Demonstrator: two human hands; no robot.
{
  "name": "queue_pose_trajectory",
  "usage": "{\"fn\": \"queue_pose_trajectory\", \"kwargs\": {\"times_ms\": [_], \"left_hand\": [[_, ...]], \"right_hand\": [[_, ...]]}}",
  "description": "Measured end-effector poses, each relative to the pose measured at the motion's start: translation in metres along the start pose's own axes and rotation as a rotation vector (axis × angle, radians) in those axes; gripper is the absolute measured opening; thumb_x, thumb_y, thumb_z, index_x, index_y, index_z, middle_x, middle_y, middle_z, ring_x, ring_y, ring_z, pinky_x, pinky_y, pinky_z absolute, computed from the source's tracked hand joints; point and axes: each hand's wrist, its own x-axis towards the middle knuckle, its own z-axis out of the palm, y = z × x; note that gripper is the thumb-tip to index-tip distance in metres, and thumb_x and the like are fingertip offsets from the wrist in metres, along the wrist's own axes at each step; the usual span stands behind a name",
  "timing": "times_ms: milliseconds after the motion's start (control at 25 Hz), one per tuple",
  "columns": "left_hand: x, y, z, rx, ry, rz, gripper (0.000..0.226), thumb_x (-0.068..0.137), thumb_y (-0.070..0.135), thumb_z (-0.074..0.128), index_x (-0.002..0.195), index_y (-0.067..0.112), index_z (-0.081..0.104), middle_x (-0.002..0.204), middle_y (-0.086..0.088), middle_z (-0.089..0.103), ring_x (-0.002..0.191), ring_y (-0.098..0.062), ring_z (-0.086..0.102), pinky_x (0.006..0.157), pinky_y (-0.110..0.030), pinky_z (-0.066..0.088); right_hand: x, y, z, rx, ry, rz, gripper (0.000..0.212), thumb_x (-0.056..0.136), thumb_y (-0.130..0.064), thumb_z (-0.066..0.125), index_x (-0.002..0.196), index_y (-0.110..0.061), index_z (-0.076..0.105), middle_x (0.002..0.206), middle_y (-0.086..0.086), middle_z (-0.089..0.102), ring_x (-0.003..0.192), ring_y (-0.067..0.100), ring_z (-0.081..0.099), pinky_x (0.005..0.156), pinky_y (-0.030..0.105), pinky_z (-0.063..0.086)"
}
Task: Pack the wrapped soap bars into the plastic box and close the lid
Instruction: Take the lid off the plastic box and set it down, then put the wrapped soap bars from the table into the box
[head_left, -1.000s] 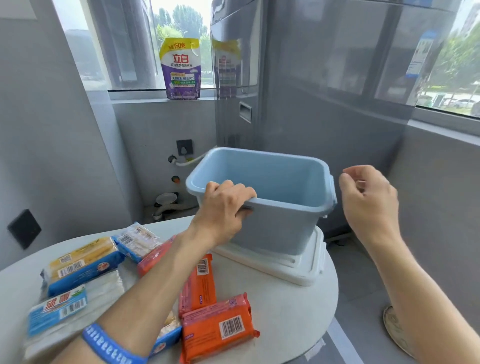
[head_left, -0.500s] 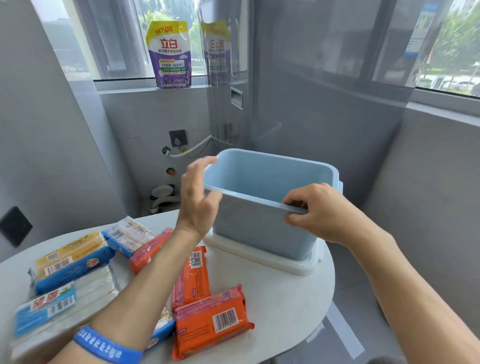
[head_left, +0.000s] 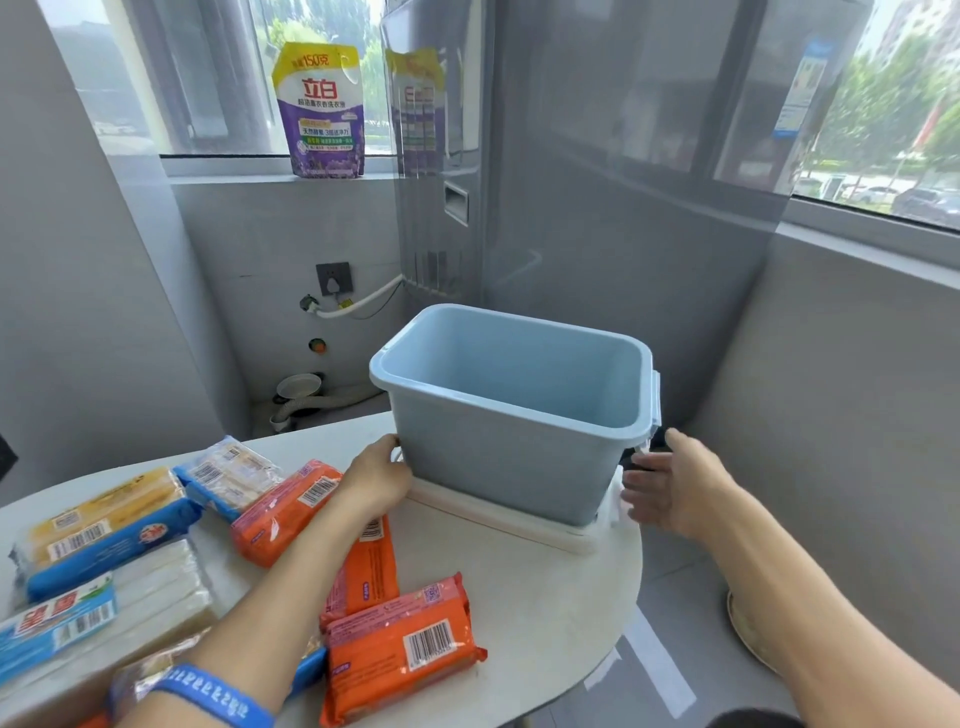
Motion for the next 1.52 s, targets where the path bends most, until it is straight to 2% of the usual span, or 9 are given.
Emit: {"fn": "queue_pose_trajectory", "kwargs": {"times_ms": [440,600,760,880,960,1160,1280,1360,1520], "left_hand": [[-0.001,-0.014,-0.004,0.077,0.033,-0.012,0.052,0.083,0.008,0.042,0.134,0.012,0.049,0.129,-0.017,0.059,0.107,-0.034,0.061,0.079,-0.035,0.049],[-0.014,-0.013,-0.019,0.129,0.107,0.076,0.054,0.080,0.008,0.051,0.134,0.011,0.053,0.136,-0.014,0.058,0.122,-0.031,0.055,0.095,-0.035,0.046],[-0.033,-0.017,-0.061,0.363,0.164,0.221,0.039,0.079,0.015,0.055,0.116,0.018,0.067,0.116,-0.005,0.070,0.107,-0.026,0.063,0.088,-0.034,0.050],[-0.051,-0.024,-0.071,0.609,0.155,0.196,0.030,0.081,0.040,0.054,0.101,0.022,0.068,0.107,-0.006,0.071,0.097,-0.029,0.064,0.074,-0.035,0.048],[-0.063,-0.024,-0.050,0.780,-0.003,0.084,0.059,0.077,0.064,0.051,0.114,0.019,0.060,0.117,-0.009,0.067,0.106,-0.032,0.062,0.078,-0.037,0.046],[-0.068,-0.025,-0.027,0.653,-0.084,-0.053,0.070,0.071,0.043,0.063,0.132,0.017,0.042,0.127,-0.011,0.061,0.115,-0.033,0.058,0.091,-0.039,0.048],[-0.064,-0.017,-0.058,0.093,-0.190,-0.211,0.057,0.066,0.042,0.061,0.117,0.018,0.053,0.103,-0.008,0.065,0.088,-0.025,0.065,0.074,-0.033,0.054],[-0.067,-0.013,-0.081,-0.439,-0.354,-0.264,0.036,0.068,0.030,0.051,0.096,0.009,0.060,0.083,-0.012,0.064,0.068,-0.024,0.061,0.064,-0.030,0.050],[-0.077,-0.020,-0.119,-1.068,-0.544,-0.201,0.052,0.084,0.023,0.032,0.117,-0.003,0.062,0.110,-0.036,0.062,0.088,-0.043,0.064,0.076,-0.045,0.052]], "right_hand": [[0.018,0.023,0.015,-0.075,-0.122,-0.054,0.024,0.096,-0.018,0.046,0.091,-0.004,0.065,0.086,0.012,0.061,0.072,0.025,0.057,0.070,0.040,0.047],[-0.002,0.035,0.007,-0.944,0.046,-0.208,0.020,0.080,-0.012,0.046,0.082,-0.002,0.062,0.071,0.014,0.063,0.058,0.027,0.056,0.059,0.032,0.048],[-0.053,0.040,0.029,-1.563,-0.260,-0.254,0.019,0.077,-0.013,0.044,0.072,-0.008,0.062,0.066,0.008,0.068,0.047,0.022,0.056,0.049,0.024,0.047],[-0.089,0.048,0.066,-1.563,-0.595,-0.647,0.022,0.082,-0.030,0.062,0.101,-0.019,0.066,0.093,-0.006,0.067,0.076,0.015,0.061,0.065,0.024,0.050],[-0.113,0.061,0.090,-1.475,-0.757,-0.959,0.052,0.074,-0.049,0.069,0.121,-0.032,0.055,0.112,-0.010,0.062,0.098,0.013,0.057,0.083,0.028,0.048],[-0.117,0.103,0.123,-1.702,-0.769,-1.239,0.087,0.056,-0.066,0.077,0.125,-0.027,0.043,0.114,-0.003,0.058,0.102,0.021,0.052,0.087,0.038,0.044],[-0.110,0.086,0.118,-1.572,-0.790,-1.065,0.067,0.057,-0.065,0.077,0.106,-0.024,0.058,0.101,-0.003,0.062,0.090,0.020,0.058,0.075,0.034,0.047],[-0.101,0.071,0.102,-1.269,-0.904,-0.724,0.057,0.057,-0.065,0.077,0.095,-0.024,0.066,0.089,-0.003,0.065,0.082,0.020,0.061,0.071,0.034,0.046],[-0.099,0.058,0.077,-0.257,-1.298,0.081,0.075,0.074,-0.047,0.077,0.128,0.001,0.057,0.109,0.026,0.063,0.096,0.042,0.062,0.086,0.049,0.052]]}}
